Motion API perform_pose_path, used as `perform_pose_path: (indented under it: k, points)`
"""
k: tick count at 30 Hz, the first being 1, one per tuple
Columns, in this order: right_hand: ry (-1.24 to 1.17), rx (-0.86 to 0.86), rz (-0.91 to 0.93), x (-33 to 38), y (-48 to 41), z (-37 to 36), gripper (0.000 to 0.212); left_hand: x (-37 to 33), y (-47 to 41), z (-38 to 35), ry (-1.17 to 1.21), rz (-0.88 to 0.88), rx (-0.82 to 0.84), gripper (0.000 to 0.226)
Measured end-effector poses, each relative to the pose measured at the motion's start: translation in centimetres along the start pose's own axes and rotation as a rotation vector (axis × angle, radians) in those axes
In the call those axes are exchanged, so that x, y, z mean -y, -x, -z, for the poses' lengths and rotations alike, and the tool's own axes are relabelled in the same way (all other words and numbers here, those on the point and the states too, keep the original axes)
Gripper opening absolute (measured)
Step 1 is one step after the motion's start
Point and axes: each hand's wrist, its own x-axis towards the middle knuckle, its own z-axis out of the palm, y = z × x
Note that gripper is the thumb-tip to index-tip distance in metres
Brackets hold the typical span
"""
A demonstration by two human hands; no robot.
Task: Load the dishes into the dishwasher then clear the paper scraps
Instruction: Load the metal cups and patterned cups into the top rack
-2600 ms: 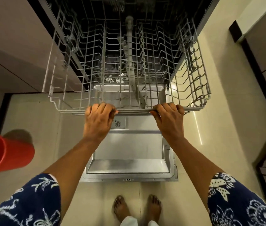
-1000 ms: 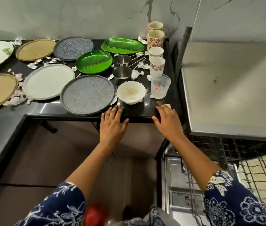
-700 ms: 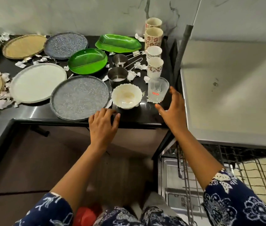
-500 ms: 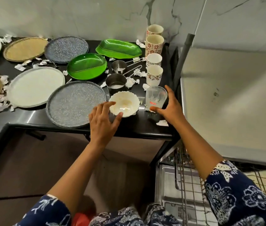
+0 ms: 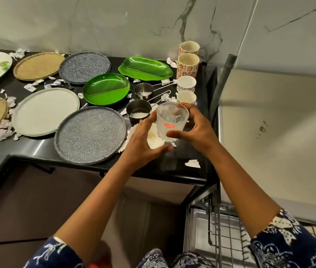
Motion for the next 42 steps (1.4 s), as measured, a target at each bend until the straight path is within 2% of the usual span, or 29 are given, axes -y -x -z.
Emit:
perform_pose_path:
  k: [5,11,16,19,21,22,25,28,36,42]
  points:
    - [-0.117,0.078,-0.002,1.6,-1.1,-3.0,0.071,0.5,0.6,2.2,0.194,0.124,-0.091,0.096]
    - [-0.203,0.233,-0.058,1.9,-1.8,-5.4,0.07,1.4,2.0,4.8,0.318,0.158,-0.145,0.087]
    - [-0.084,0.349,-0.085,2.2,-1.9,-5.7,0.067,2.4,3.6,5.4,0.367,0.197,-0.176,0.088]
    - [0.124,0.159,-0.018,1.5,-1.2,-4.8,0.062,3.0,4.7,5.6,0.429,0.247,-0.237,0.087]
    - [0.23,0.048,0.004,0.1,-0.3,-4.1,0.076,3.4,5.6,5.5,0.457,0.28,-0.288,0.087]
    - [0.27,0.057,-0.011,-0.7,0.1,-4.0,0.088,3.6,6.0,5.5,0.474,0.298,-0.309,0.088]
    - [0.414,0.228,-0.062,-3.1,1.0,-4.5,0.122,3.9,6.9,5.1,0.506,0.338,-0.34,0.092]
    - [0.473,0.233,-0.016,-4.3,0.9,-5.7,0.133,3.9,7.4,4.7,0.498,0.353,-0.351,0.091]
    - [0.454,0.148,0.058,-3.9,-0.4,-8.0,0.127,4.3,8.7,5.0,0.491,0.384,-0.457,0.093]
    - [0.449,0.036,0.152,-4.9,-0.9,-9.4,0.107,4.0,9.7,6.3,0.497,0.359,-0.485,0.096]
